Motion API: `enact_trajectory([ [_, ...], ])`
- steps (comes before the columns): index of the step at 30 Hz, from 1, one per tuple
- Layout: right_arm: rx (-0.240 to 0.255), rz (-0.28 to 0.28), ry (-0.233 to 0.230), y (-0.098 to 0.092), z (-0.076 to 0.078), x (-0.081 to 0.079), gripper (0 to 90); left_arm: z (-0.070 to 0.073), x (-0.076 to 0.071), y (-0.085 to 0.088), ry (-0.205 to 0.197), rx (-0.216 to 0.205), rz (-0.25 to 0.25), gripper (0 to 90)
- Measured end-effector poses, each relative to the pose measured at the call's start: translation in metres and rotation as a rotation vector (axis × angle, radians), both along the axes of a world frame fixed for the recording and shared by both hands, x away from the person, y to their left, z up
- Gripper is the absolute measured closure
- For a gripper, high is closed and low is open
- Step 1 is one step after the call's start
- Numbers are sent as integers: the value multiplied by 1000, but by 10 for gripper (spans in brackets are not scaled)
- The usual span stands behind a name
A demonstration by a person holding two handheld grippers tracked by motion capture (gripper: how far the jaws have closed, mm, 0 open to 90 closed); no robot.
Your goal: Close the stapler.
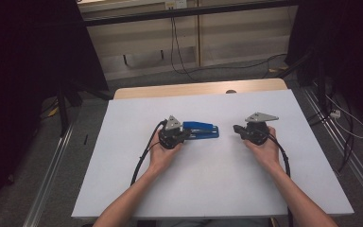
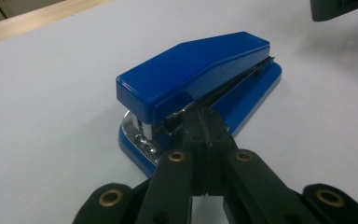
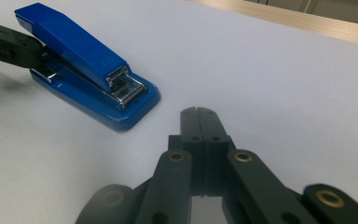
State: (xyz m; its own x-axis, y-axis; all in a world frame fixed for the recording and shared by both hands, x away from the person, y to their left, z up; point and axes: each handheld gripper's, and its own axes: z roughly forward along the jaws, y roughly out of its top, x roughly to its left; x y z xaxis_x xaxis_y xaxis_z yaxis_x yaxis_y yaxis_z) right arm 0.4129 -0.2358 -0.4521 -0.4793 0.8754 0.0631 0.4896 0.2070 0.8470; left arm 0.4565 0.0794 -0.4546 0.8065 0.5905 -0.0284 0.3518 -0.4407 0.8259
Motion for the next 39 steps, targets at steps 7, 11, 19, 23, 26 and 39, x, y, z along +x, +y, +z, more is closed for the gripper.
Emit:
enact_trajectory([
  [7,23,-1,-10,-2,1,-1,860,0,-6,0,19,5,-9,870],
  [11,35,-4,-14,-3,1,-2,781,1,-8,3,25,4,-9,838],
  [19,62,-17,-21,-4,3,-3,523,6,-10,16,39,-50,40,674],
  [23,62,-32,-28,-4,5,-4,357,10,-10,22,7,-59,74,512],
  [26,64,-44,-14,-4,3,-4,233,12,-9,25,-23,-45,106,384],
  [39,71,-66,-37,-5,6,-9,56,13,-6,32,-6,-55,148,42],
])
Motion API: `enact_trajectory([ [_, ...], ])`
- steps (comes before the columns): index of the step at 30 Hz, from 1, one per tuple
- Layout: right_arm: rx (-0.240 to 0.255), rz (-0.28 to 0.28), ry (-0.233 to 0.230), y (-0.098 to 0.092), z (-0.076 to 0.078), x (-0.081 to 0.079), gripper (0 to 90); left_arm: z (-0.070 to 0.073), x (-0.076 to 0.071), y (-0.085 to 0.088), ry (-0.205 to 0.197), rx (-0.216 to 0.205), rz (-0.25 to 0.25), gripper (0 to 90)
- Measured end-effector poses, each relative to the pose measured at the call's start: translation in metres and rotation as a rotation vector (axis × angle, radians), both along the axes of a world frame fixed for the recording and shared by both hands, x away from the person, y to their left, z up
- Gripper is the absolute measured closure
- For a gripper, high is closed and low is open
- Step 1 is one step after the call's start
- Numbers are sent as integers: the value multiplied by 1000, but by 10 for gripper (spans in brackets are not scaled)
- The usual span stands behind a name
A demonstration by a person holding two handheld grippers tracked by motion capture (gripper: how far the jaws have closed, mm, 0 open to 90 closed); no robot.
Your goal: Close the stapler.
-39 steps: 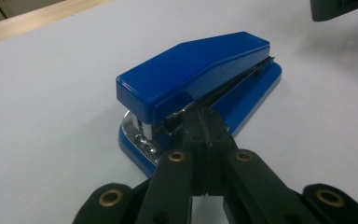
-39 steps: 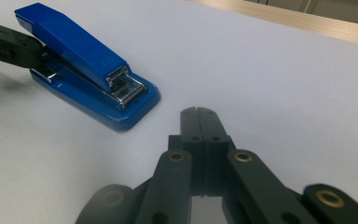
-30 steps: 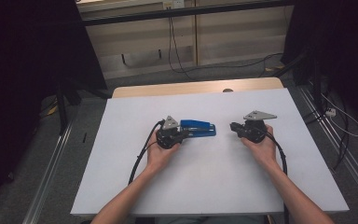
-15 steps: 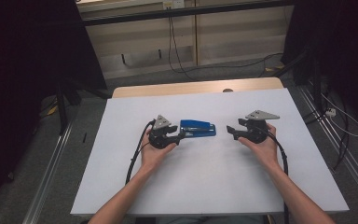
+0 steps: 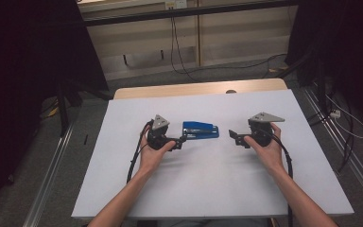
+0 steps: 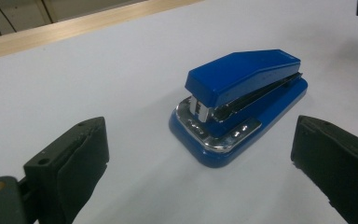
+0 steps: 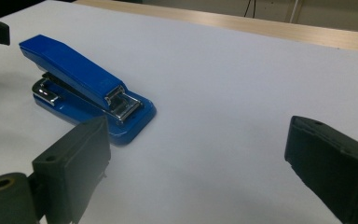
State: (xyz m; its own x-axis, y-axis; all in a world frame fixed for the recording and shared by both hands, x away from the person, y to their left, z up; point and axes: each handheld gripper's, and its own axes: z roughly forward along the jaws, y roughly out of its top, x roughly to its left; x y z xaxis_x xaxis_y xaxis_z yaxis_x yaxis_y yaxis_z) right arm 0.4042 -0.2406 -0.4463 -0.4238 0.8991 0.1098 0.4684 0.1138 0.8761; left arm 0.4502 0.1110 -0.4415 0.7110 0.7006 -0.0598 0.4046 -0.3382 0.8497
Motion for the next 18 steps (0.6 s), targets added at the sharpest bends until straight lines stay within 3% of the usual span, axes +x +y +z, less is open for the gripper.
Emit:
enact_trajectory([
  [3,17,-9,-9,-1,2,-4,54,2,-3,3,14,-19,-2,42],
  [5,17,-15,-26,-1,5,-8,61,6,-5,4,-17,0,-8,45],
  [8,11,-17,-47,-2,8,-15,68,13,-11,8,-59,-10,7,58],
  [12,-29,-18,-69,-3,11,-23,65,22,-14,15,-114,1,24,69],
  [13,-36,-22,-72,-4,12,-26,63,24,-13,19,-97,-19,43,70],
  [14,-17,-38,-68,-6,12,-28,59,23,-14,22,-34,-97,76,74],
  [15,78,-51,-24,-7,10,-32,60,22,-16,22,28,-145,108,74],
  [16,139,-48,37,-6,11,-36,73,24,-18,18,79,-147,134,77],
  [17,140,-55,34,-3,16,-41,74,30,-19,16,83,-148,91,77],
  [18,87,-51,-9,0,22,-46,58,35,-21,16,33,-123,57,77],
])
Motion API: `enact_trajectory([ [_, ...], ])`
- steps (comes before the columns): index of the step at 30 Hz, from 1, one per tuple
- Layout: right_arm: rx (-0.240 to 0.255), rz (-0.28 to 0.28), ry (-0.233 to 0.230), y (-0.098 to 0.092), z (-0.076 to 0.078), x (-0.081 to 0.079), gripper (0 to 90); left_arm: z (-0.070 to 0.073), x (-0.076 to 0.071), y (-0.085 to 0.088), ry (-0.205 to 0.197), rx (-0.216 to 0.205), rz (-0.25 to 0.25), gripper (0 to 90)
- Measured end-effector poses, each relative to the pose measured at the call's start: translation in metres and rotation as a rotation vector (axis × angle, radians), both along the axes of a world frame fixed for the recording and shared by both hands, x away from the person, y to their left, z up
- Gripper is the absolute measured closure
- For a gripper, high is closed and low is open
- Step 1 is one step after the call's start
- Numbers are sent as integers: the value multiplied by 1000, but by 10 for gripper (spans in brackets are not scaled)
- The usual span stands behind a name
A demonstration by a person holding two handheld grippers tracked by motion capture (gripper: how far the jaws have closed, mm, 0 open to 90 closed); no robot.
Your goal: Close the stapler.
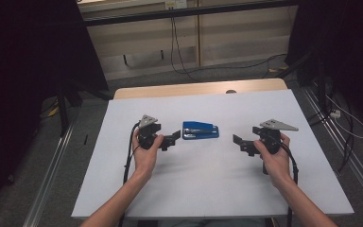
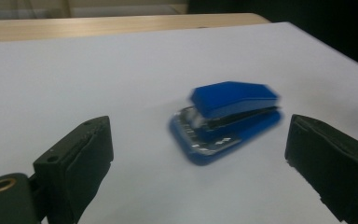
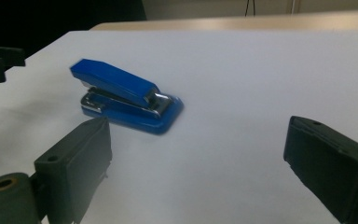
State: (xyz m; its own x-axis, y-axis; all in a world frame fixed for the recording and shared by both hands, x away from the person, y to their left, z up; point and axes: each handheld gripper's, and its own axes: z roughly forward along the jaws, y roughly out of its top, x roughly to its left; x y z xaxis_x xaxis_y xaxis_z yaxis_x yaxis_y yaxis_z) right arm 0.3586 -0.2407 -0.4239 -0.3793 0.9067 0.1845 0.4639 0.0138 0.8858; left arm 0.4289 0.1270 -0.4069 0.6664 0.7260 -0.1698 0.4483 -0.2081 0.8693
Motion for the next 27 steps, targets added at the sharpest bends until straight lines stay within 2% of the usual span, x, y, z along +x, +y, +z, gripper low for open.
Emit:
enact_trajectory([
  [1,-60,-16,-31,1,4,-4,40,7,-5,0,-102,95,4,77],
  [2,-111,-26,-57,0,6,-10,36,11,-8,3,-124,98,39,68],
  [3,-90,-17,-37,-4,5,-14,58,15,-9,7,-104,44,40,66],
  [4,-68,-40,-35,-8,3,-19,55,18,-11,9,-82,5,25,64],
  [6,-84,-31,-34,-14,-2,-26,50,23,-17,11,-103,14,35,64],
  [7,-75,-46,-34,-16,-4,-29,50,22,-22,12,-116,12,30,63],
  [9,-82,-55,-34,-20,-8,-35,50,19,-28,15,-105,17,14,62],
  [10,-80,-66,-35,-21,-8,-37,50,18,-34,18,-101,27,29,63],
  [12,-69,-76,-40,-23,-8,-42,51,17,-42,25,-92,5,35,62],
  [15,-57,-89,-64,-26,-3,-51,52,18,-54,36,-113,40,30,62],
  [19,-63,-109,-87,-32,0,-63,54,19,-68,50,-119,18,47,62],
  [24,-47,-127,-108,-41,0,-77,55,17,-83,63,-140,27,56,62],
  [27,-44,-130,-109,-44,0,-82,55,16,-90,71,-134,30,60,62],
])
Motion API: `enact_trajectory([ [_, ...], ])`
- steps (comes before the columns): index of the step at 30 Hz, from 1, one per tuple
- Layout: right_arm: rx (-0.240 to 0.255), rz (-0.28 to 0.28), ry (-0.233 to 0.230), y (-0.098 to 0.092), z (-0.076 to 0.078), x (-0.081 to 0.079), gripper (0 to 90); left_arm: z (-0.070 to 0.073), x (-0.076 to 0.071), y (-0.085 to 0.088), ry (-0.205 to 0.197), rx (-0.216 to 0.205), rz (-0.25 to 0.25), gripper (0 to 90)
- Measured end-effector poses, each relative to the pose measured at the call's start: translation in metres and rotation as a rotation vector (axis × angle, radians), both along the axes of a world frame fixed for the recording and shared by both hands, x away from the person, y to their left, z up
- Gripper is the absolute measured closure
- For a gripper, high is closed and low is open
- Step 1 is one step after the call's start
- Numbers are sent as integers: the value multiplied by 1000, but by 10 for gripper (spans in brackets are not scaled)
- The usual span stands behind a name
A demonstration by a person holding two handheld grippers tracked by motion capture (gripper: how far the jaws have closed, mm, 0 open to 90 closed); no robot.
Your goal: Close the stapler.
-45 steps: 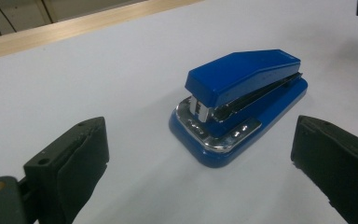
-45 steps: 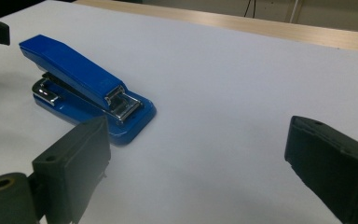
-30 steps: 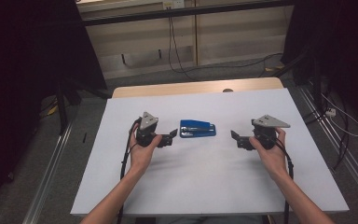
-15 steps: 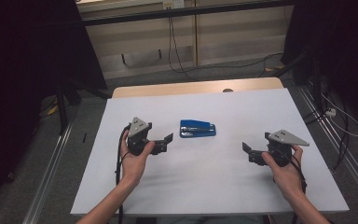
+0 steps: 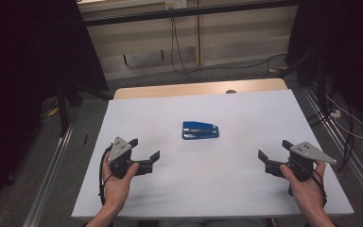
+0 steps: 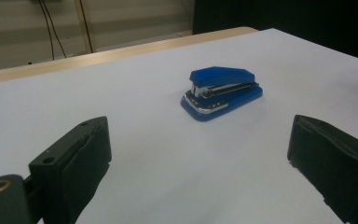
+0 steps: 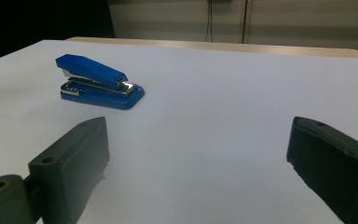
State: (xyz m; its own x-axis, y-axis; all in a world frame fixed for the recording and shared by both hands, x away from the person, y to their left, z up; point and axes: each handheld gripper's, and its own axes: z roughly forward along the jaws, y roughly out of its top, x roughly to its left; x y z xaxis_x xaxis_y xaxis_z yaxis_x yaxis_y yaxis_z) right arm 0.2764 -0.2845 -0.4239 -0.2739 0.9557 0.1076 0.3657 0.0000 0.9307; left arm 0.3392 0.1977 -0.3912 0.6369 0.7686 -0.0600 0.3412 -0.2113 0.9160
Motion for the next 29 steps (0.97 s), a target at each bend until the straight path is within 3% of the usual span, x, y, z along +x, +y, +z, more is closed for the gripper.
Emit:
enact_trajectory([
  [8,-7,-7,-16,-2,2,-15,55,-4,-14,20,-15,-8,48,61],
  [17,-10,-17,-28,-4,-3,-26,55,-14,-29,32,-24,15,74,57],
  [24,-3,-22,-46,-3,-5,-28,43,-21,-34,35,-7,15,81,55],
  [29,5,-14,-33,-2,-6,-25,34,-24,-30,36,14,3,82,51],
])
